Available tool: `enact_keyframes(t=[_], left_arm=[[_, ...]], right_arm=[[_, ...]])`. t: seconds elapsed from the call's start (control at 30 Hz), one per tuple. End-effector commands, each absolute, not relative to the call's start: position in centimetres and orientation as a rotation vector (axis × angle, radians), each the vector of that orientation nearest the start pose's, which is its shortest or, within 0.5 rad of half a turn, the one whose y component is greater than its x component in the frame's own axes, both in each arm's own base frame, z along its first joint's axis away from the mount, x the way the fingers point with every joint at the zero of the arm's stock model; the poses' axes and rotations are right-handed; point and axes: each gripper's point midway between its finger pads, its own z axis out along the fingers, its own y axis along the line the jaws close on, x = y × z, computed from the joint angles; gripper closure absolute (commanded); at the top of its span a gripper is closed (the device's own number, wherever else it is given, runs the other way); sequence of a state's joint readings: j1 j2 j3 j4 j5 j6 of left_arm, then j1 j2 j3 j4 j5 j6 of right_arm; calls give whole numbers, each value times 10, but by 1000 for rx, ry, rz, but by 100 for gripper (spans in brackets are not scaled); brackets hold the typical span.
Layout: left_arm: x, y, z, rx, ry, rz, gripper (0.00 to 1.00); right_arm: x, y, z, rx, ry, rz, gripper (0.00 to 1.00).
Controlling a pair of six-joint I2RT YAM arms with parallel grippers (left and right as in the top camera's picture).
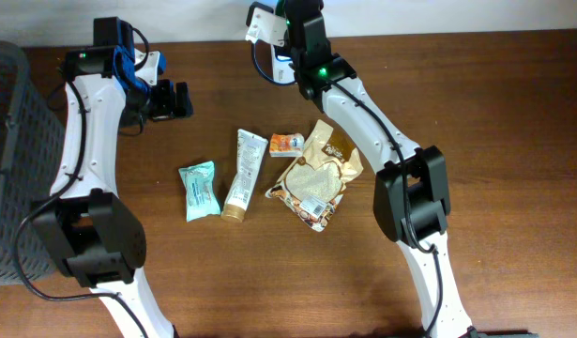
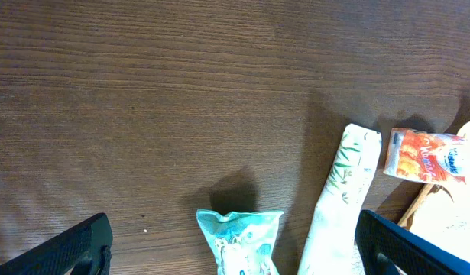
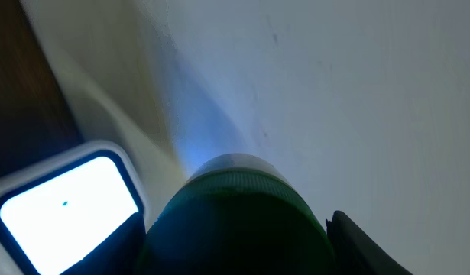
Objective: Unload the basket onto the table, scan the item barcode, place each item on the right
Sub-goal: 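Lift the jar with right gripper and hold it under the barcode scanner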
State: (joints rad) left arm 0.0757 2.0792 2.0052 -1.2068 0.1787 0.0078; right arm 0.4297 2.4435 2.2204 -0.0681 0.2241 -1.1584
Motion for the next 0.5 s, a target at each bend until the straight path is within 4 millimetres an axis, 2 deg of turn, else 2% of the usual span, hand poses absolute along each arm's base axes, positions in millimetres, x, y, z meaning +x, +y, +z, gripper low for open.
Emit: enact_keyframes(t=[0.0, 0.13, 0.4, 0.47], left_arm=[[466, 7, 161, -40, 2817, -229, 1], [466, 7, 161, -40, 2817, -229, 1], [466, 7, 161, -40, 2817, -229, 1], [466, 7, 161, -40, 2817, -229, 1]], right_arm=[[665, 256, 198, -1395, 1373, -837, 55], [667, 257, 185, -1515, 1297, -920, 55], [665, 261, 180, -1539, 1283, -906, 55], [663, 263, 174, -1569, 1289, -885, 55]])
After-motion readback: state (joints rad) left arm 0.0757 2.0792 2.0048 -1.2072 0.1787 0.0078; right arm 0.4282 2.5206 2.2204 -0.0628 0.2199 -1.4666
